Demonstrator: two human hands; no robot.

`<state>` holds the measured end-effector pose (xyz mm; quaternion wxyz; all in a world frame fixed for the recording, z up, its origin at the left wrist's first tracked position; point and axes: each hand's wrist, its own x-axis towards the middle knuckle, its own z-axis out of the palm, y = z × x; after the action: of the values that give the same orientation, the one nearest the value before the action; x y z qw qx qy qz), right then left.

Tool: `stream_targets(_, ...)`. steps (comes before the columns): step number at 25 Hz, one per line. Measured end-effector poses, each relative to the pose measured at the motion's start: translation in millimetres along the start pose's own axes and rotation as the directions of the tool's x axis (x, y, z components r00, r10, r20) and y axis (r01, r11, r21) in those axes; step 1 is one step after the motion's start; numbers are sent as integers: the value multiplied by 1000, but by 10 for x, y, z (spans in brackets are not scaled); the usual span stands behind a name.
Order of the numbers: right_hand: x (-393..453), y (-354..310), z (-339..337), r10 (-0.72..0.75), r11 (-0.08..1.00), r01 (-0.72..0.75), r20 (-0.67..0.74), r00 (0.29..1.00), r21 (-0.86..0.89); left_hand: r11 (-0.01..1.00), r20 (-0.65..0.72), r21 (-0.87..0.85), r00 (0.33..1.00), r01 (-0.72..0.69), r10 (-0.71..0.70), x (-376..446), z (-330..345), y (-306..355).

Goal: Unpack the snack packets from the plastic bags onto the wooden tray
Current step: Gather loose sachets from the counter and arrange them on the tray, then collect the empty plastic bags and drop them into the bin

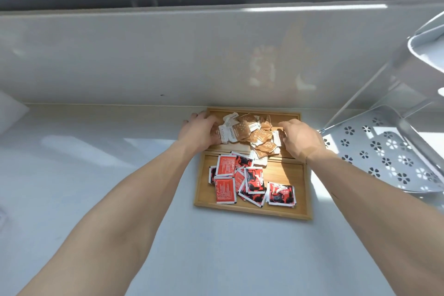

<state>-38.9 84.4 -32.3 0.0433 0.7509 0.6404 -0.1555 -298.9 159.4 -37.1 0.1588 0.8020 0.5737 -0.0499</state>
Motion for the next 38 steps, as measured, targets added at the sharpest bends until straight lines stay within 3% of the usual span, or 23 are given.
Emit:
stream_targets(6,-515,-164,-284,-4,993,14,80,997,-119,988,19,-111,994,107,-105,-584,-14,75)
stream_targets(9,-916,-202,-358,-14,999,17,72,997,-36,982,23,-157,995,103,-101,-943,-83,142)
stream_targets(17,-2201,-263,-421,-121,992,122,-43,992,18,972,25,-217,995,-92,100,-1946,-441,195)
stream_targets(20,-2671,-259,-494,-170,981,179,-118,978,75,965,-75,-163,978,-206,196,-2368,-578,242)
stream_targets(26,-3491,-120,-891,-249,949,290,-264,932,127,890,-270,-226,903,-397,334,-3221,-967,431)
stream_targets(31,-4182,187,-1222,-290,904,374,-344,893,209,807,-329,-193,812,-558,482,-3816,-1358,778)
stream_targets(34,-4590,485,-1273,-223,904,341,-398,890,256,736,-321,-186,748,-651,581,-3982,-1496,1139)
stream_targets(38,-5147,1043,-1147,-44,928,194,-423,905,319,637,-261,-197,666,-745,699,-3876,-1357,1848)
